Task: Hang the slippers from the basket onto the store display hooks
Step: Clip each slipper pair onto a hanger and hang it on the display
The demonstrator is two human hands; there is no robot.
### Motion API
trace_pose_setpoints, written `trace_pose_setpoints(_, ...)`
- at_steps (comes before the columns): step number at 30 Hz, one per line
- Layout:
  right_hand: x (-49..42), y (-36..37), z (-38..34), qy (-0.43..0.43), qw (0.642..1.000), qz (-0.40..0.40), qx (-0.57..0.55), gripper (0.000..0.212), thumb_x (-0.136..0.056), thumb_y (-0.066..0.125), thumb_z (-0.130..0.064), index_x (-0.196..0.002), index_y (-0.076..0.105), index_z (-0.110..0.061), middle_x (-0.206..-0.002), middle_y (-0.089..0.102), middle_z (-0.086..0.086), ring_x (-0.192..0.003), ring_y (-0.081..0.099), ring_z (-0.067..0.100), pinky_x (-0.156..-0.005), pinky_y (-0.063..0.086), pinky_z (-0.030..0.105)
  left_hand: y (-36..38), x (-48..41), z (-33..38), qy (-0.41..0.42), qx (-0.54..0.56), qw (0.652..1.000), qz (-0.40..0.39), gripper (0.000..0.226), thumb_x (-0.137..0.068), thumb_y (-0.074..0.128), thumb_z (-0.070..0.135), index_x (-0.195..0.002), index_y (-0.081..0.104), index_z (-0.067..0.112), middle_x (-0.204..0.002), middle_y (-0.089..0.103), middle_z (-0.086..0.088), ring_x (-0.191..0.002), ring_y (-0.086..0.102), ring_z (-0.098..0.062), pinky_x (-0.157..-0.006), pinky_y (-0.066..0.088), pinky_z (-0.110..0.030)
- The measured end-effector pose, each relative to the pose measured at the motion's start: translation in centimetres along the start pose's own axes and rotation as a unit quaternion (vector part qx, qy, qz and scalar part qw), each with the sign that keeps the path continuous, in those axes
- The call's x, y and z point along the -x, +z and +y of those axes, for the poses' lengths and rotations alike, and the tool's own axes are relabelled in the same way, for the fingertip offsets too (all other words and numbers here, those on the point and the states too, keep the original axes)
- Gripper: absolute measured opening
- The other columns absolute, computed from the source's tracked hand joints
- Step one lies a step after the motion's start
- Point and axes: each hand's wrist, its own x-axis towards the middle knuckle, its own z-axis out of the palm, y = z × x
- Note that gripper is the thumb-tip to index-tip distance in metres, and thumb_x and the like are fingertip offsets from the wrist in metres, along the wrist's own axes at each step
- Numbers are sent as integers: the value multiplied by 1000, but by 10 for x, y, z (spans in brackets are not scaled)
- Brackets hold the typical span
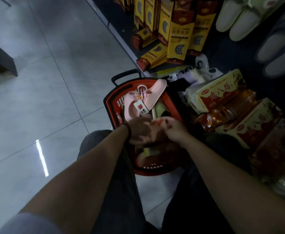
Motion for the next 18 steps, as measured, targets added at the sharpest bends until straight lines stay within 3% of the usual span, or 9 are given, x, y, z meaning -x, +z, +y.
trace_pose_setpoints(3,-7,-9,-14,50,989,84,-109,29,-90,75,-17,-119,76,-13,-119,76,7,-107,72,28,-94,59,38,1,5,7,62,256,962,68,21,-97,59,3,-117,63,8,-111,67,-21,-89,69,-21,-72,57,-28)
trace_pose_setpoints(4,-8,-10,-16,53,985,97,-129,29,-90,74,-18,-118,76,-12,-118,75,9,-104,71,29,-91,58,39,3,10,11,64,285,952,89,16,-96,62,3,-110,66,10,-108,69,-18,-92,68,-25,-78,54,-34)
trace_pose_setpoints(6,-2,-12,-21,28,984,101,-143,25,-89,73,-18,-113,76,-11,-109,76,11,-88,69,26,-79,55,36,6,10,12,77,250,959,107,19,-88,75,10,-106,71,14,-107,71,-14,-97,68,-28,-88,52,-43)
trace_pose_setpoints(8,8,-11,-23,-16,987,77,-138,16,-93,72,-9,-109,75,-9,-97,75,7,-77,67,15,-73,51,31,9,9,6,85,140,981,104,39,-76,83,34,-109,74,16,-111,74,-8,-103,69,-27,-96,57,-46)
trace_pose_setpoints(11,16,-12,-32,-49,985,34,-164,27,-97,65,-1,-121,73,-10,-97,75,4,-70,67,4,-63,51,18,12,0,-3,75,13,989,124,67,-65,76,67,-111,76,18,-107,77,-4,-101,72,-27,-93,59,-51)
trace_pose_setpoints(13,19,-17,-37,-31,979,68,-192,28,-98,65,-4,-123,72,-13,-101,76,5,-67,68,8,-57,51,19,10,3,0,81,46,981,170,59,-74,79,57,-114,74,14,-105,76,-3,-97,71,-23,-83,60,-42)
trace_pose_setpoints(15,17,-23,-30,8,976,122,-178,17,-99,66,-9,-114,72,-14,-100,76,7,-66,69,13,-55,51,24,7,2,-1,91,63,970,217,35,-89,78,32,-116,72,10,-98,72,0,-87,67,-16,-70,54,-26)
trace_pose_setpoints(17,17,-29,-17,73,985,126,-95,8,-96,66,-10,-100,72,-11,-100,76,15,-76,72,24,-63,55,29,3,1,-5,97,77,961,248,27,-93,75,21,-117,71,9,-90,71,2,-85,69,-18,-66,53,-23)
trace_pose_setpoints(18,19,-28,-7,99,989,103,-32,7,-95,66,-11,-98,72,-9,-105,75,19,-88,74,32,-74,59,34,1,5,-4,90,98,957,260,28,-93,75,20,-117,71,8,-90,72,1,-87,71,-21,-66,55,-25)
